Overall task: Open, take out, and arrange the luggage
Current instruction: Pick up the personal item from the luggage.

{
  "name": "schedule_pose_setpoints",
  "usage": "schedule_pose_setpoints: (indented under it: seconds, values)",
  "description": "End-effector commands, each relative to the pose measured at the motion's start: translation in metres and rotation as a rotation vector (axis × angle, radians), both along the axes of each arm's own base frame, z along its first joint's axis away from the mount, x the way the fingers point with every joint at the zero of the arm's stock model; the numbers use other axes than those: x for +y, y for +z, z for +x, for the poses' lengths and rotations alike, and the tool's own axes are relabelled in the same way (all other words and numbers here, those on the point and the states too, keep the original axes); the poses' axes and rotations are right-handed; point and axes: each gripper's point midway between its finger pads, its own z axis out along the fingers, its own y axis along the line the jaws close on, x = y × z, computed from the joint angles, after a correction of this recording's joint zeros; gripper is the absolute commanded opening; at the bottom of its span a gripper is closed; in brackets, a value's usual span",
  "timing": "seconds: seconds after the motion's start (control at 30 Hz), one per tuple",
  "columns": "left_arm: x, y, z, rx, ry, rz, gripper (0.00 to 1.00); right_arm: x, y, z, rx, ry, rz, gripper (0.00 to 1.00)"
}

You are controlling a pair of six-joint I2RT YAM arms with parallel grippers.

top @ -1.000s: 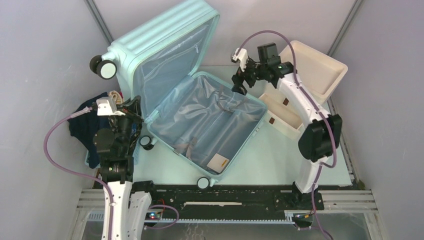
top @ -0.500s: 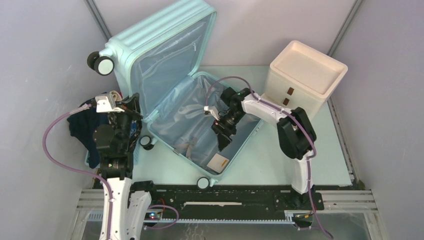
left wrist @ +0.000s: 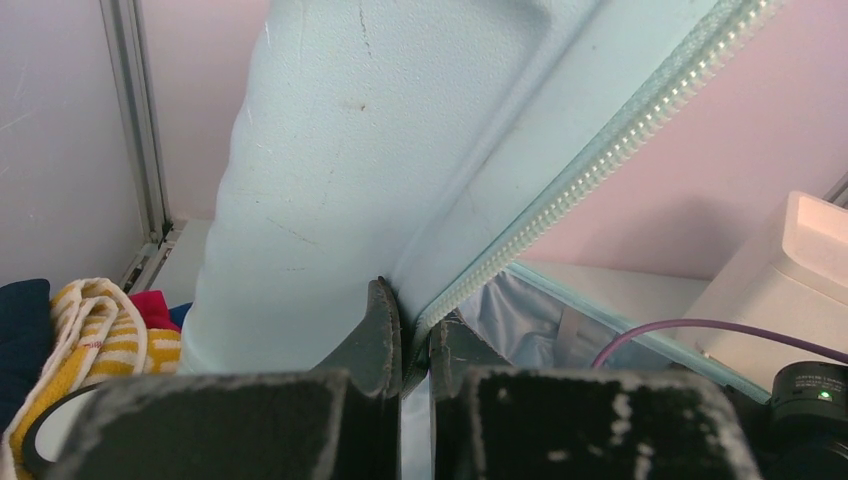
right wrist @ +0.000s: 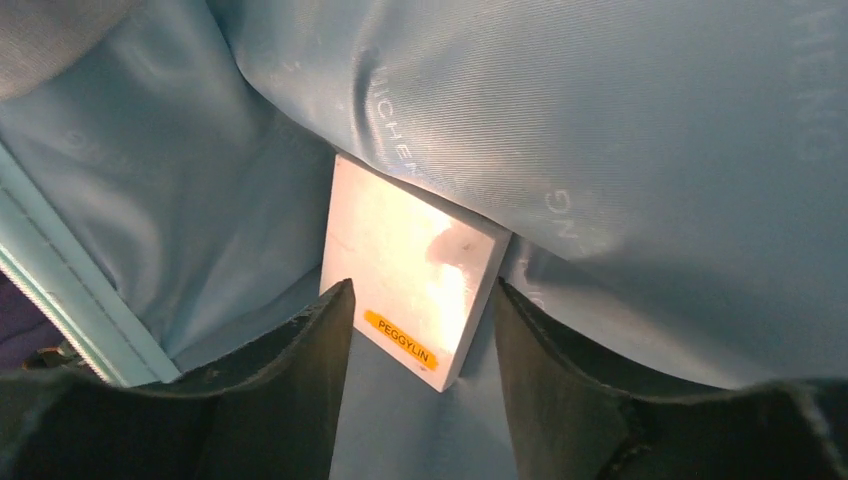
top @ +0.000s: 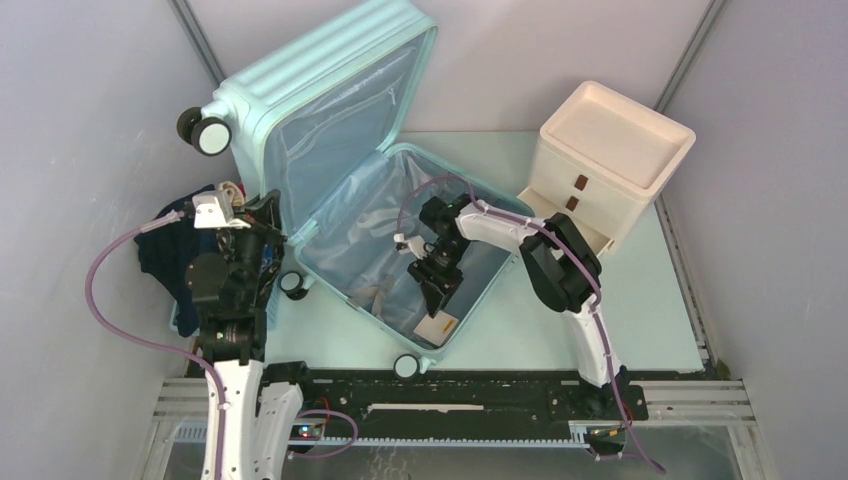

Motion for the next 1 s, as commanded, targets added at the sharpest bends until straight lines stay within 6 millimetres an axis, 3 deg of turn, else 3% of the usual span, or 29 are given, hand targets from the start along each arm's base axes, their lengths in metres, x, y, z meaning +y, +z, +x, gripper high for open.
schedule_pose_setpoints:
  seconds: [0.0,0.07,0.1,0.23,0.43,0.6,0.73,0.83,0.97]
  values:
    - [-0.063,-0.021,-0.019,0.107,-0.338,-0.126,0.0,-0.007,-0.003,-0.007,0.006,-0.038,-0.069,0.71]
    - [-0.064,-0.027,-0.021,0.128,-0.341,-0.124,0.0,-0.011,-0.007,-0.015,0.018,-0.026,-0.086,0.96]
    - [-0.065,-0.028,-0.022,0.134,-0.345,-0.124,0.0,-0.013,-0.009,-0.02,0.024,-0.017,-0.098,0.99]
    - [-0.066,-0.031,-0.025,0.143,-0.356,-0.117,0.0,-0.012,-0.011,-0.04,0.079,0.014,-0.089,1.0]
    - [-0.068,-0.027,-0.03,0.134,-0.367,-0.099,0.0,0.003,0.013,-0.077,0.236,0.094,0.034,0.89]
    - [-0.07,-0.024,-0.033,0.129,-0.376,-0.09,0.0,0.01,0.025,-0.084,0.319,0.079,0.081,0.69]
    - [-0.069,-0.022,-0.037,0.124,-0.373,-0.09,0.0,0.015,0.027,-0.078,0.314,0.057,0.081,0.41]
    - [-0.069,-0.02,-0.041,0.119,-0.368,-0.089,0.0,0.018,0.035,-0.067,0.304,0.032,0.11,0.23]
    - [-0.068,-0.018,-0.043,0.115,-0.362,-0.088,0.0,0.019,0.064,-0.042,0.287,-0.015,0.21,0.03]
